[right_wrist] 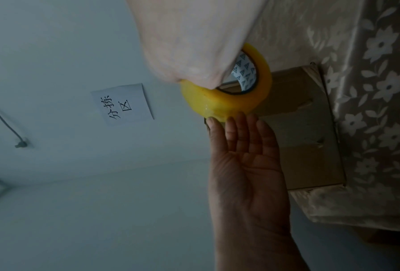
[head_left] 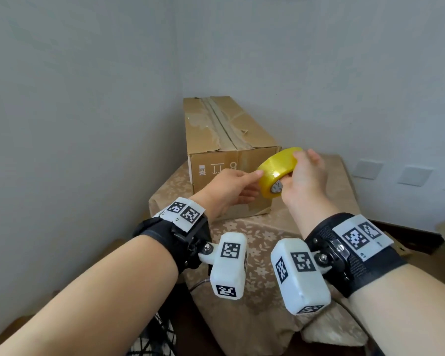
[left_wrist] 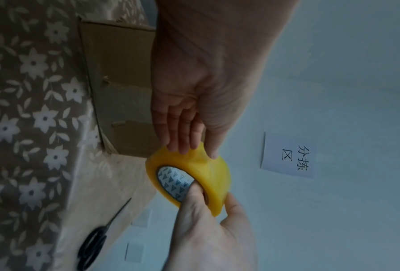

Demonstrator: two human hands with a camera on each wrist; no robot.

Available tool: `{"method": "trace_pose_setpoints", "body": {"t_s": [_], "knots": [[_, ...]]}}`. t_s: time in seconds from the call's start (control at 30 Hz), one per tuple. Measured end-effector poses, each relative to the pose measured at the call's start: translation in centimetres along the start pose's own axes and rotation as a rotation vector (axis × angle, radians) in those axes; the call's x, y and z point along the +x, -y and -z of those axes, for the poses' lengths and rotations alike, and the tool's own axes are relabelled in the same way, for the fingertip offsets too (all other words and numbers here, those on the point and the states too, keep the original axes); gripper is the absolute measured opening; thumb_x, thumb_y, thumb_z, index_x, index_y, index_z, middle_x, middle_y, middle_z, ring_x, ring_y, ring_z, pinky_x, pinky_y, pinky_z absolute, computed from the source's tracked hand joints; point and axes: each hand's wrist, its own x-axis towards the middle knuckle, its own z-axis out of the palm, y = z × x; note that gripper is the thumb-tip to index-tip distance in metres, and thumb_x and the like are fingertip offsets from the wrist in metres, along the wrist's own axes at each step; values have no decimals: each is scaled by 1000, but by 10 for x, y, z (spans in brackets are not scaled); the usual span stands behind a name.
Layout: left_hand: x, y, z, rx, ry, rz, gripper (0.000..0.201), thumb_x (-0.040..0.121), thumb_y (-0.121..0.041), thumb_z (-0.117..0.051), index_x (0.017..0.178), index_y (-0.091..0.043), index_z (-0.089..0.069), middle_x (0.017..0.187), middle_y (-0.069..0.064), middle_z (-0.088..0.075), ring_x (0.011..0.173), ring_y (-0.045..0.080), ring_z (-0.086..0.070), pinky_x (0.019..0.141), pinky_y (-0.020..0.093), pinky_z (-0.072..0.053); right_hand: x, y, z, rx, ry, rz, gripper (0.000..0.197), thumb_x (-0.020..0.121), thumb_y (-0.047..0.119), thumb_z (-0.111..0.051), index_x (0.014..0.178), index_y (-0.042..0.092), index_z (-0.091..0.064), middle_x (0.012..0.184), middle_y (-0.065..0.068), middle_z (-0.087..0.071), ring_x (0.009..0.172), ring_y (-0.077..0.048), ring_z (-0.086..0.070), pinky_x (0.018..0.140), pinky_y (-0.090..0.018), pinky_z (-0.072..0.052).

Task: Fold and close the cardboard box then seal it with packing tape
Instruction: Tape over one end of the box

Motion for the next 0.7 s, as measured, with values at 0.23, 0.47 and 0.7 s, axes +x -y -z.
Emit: {"method": "trace_pose_setpoints", "body": {"t_s": [0.23, 0.47, 0.7], "knots": [[5, -5, -11, -183, -108, 12, 12, 89, -14, -63, 86, -10, -52, 77, 6, -59, 64, 13, -58, 55, 17, -54, -1, 2, -2, 51, 15, -23, 42, 91, 6, -58, 129, 20, -48, 109, -3, -50, 90, -16, -52, 66, -30, -47], [12, -9, -11, -139, -246, -129, 15, 87, -5, -64, 76, -12, -56, 74, 4, -59, 63, 12, -57, 58, 17, -54, -2, 7, -5, 110, -5, -51, 29, 87, 5, -64, 110, 20, -56, 117, -12, -59, 102, -26, -59, 61, -29, -52], [17, -16, -9, 158, -288, -263, 17, 89, -7, -62, 73, -12, -59, 72, 4, -60, 64, 11, -57, 65, 20, -55, -1, 7, -4, 137, -9, -39, 33, 85, 5, -65, 116, 16, -57, 117, -14, -60, 105, -29, -60, 68, -33, -56]]}}
